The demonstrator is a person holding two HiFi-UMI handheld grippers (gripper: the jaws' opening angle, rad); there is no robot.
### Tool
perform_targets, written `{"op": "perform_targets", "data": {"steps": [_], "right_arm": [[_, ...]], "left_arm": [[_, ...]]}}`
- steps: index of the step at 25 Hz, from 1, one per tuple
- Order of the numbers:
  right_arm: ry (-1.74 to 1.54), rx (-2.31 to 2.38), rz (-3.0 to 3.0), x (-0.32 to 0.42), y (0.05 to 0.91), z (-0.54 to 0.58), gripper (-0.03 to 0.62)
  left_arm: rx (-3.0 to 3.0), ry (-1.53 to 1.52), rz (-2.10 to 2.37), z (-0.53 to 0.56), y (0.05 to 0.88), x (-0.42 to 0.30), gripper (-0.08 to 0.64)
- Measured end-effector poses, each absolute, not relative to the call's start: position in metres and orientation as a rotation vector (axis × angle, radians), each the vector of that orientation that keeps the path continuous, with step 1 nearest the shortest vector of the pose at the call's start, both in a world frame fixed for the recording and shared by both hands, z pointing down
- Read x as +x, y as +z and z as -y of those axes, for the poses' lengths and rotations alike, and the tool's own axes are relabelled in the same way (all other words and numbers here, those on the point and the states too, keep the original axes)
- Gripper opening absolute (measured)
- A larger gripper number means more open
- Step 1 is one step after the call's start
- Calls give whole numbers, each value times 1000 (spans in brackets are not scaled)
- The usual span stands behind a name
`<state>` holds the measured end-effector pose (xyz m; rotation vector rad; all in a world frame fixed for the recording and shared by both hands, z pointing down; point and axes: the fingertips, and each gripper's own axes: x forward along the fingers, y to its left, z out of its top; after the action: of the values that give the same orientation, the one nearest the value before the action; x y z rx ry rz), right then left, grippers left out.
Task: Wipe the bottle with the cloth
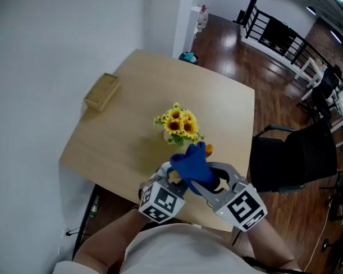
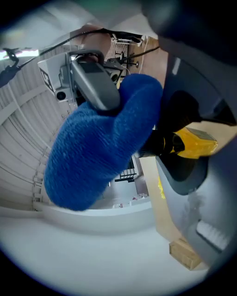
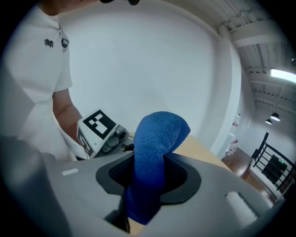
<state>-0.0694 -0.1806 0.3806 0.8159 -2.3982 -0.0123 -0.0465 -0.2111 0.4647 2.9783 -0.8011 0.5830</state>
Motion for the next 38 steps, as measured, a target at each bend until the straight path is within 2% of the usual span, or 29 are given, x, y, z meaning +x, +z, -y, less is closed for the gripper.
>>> {"op": "perform_targets", "data": {"steps": [7, 17, 32, 38], "right_arm": [[35, 839, 2466, -34, 379, 176, 155], [178, 858, 2633, 6, 388, 160, 155], [329, 728, 2556, 61, 489, 114, 155], [207, 698, 2687, 66, 424, 80, 155]], "left_arm": [[2922, 594, 913, 192, 452, -55, 150], [2846, 427, 933, 172, 380, -34, 150], [2789, 377, 1046, 140, 320, -1, 150], [2745, 420, 1086, 139, 336, 6, 150]]}}
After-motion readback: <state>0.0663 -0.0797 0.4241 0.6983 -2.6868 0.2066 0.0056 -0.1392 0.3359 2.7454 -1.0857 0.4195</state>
